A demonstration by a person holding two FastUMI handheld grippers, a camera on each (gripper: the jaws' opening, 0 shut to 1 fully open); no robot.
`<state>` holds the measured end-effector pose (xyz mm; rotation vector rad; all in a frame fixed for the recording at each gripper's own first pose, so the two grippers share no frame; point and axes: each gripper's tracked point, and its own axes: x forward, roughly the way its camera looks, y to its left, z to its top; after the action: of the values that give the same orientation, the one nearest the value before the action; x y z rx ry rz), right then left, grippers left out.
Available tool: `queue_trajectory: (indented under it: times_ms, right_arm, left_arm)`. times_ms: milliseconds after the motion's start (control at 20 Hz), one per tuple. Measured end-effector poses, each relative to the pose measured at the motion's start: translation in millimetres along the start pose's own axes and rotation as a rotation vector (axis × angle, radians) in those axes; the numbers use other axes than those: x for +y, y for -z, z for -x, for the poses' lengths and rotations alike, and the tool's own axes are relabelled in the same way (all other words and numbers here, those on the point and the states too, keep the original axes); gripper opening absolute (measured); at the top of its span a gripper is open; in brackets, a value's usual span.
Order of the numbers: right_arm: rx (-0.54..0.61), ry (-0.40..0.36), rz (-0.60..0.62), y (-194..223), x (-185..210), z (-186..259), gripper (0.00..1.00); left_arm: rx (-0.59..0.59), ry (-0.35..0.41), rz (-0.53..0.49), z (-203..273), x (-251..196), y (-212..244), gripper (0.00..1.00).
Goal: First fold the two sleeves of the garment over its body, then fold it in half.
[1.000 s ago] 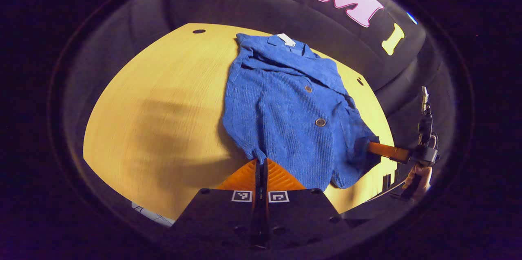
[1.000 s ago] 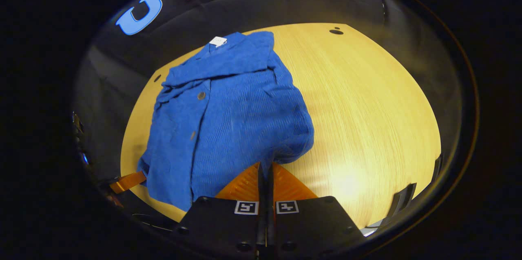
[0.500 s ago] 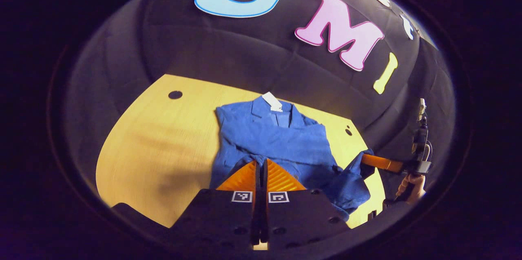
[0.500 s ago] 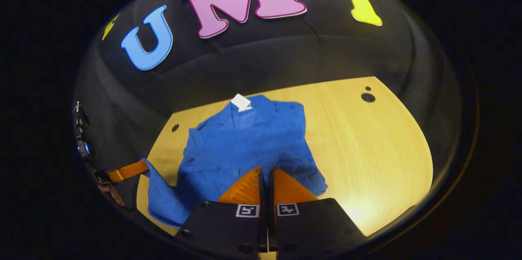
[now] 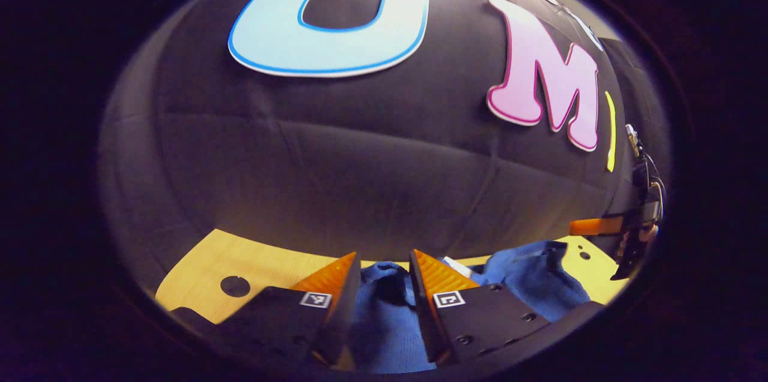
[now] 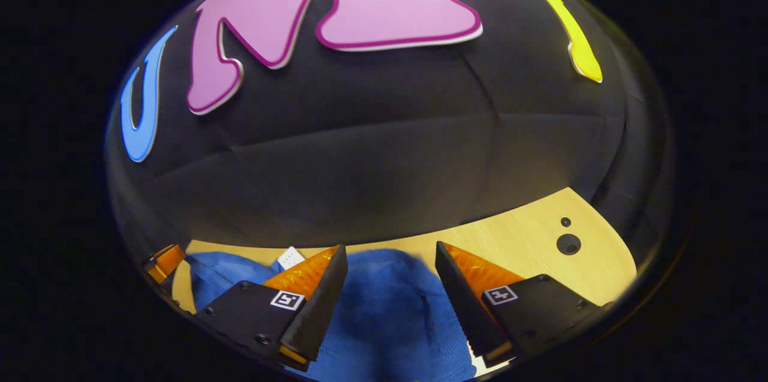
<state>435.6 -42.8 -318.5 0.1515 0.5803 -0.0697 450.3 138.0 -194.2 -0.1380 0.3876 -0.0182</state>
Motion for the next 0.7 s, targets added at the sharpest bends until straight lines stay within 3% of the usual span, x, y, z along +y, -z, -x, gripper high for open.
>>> queue_trajectory:
  times_ms: [50, 100, 200, 250, 400, 550, 700]
  right_arm:
    - [0.025, -0.008, 0.032, 9, -2, 3, 0.93]
    - [0.011, -0.001, 0.075, 14, -10, 12, 0.82]
    - [-0.085, 0.006, 0.119, 1, -13, 44, 0.96]
    - [-0.142, -0.016, 0.127, -9, -5, 70, 0.96]
    - [-0.137, -0.144, 0.124, -8, 27, 136, 0.95]
    - [-0.178, -0.19, 0.146, -19, 48, 197, 0.95]
    - [-0.233, -0.197, 0.15, -30, 65, 265, 0.95]
  left_arm:
    - [0.088, -0.066, -0.017, 12, 11, 20, 0.7]
    - [0.082, -0.09, -0.017, 23, 10, 22, 0.72]
    - [0.018, -0.089, 0.039, 58, -10, 3, 0.78]
    - [-0.01, -0.088, 0.056, 81, -15, -6, 0.83]
    - [-0.114, -0.117, 0.093, 156, -25, -38, 0.84]
    - [-0.151, -0.1, 0.137, 224, -42, -52, 0.83]
    - [-0.234, -0.064, 0.117, 289, -53, -67, 0.82]
